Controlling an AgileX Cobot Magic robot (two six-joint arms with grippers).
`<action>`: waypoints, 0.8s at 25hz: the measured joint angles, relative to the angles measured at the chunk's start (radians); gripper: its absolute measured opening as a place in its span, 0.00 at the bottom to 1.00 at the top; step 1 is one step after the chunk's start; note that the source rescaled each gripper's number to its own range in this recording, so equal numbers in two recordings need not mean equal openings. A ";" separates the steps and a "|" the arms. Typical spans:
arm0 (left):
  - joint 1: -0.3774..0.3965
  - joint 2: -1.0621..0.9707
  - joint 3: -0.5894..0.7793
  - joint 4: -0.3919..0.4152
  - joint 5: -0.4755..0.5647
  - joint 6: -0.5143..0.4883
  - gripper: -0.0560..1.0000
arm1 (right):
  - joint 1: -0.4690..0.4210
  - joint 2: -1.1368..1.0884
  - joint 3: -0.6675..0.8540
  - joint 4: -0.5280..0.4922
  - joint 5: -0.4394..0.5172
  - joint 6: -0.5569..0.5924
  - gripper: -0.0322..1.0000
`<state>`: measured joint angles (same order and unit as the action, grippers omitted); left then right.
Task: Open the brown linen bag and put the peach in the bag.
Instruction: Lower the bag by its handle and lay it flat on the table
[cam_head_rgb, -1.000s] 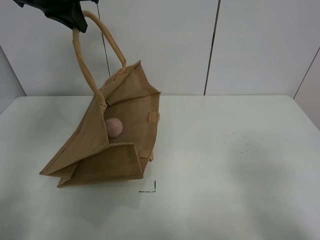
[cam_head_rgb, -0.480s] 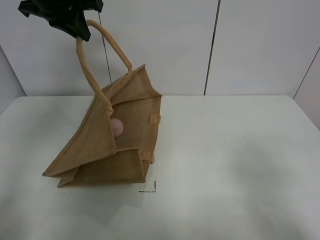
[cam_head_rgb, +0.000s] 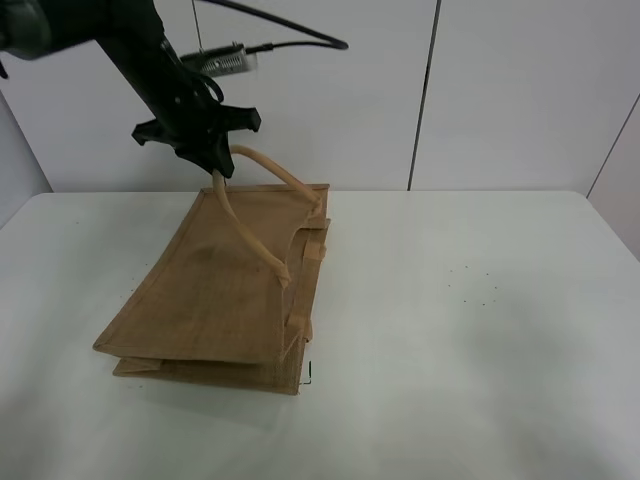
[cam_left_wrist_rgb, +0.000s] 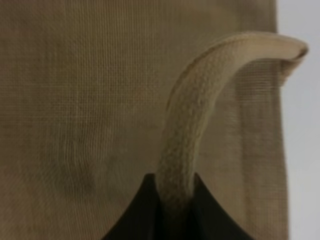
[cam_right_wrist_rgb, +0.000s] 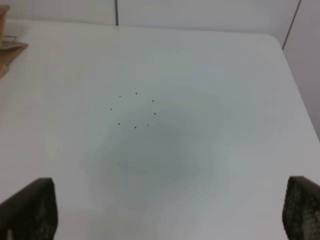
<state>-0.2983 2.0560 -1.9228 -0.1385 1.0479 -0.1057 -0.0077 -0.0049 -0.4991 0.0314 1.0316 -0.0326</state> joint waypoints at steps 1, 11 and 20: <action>0.000 0.027 0.000 -0.002 -0.006 0.009 0.05 | 0.000 0.000 0.000 0.000 0.000 0.000 1.00; 0.000 0.152 0.003 -0.004 -0.009 0.047 0.54 | 0.000 0.000 0.000 0.000 0.000 0.000 1.00; 0.000 0.152 0.003 0.099 0.027 0.040 0.95 | 0.000 0.000 0.000 0.000 0.000 0.000 1.00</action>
<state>-0.2983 2.2078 -1.9195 -0.0397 1.0751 -0.0653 -0.0077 -0.0049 -0.4991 0.0314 1.0316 -0.0326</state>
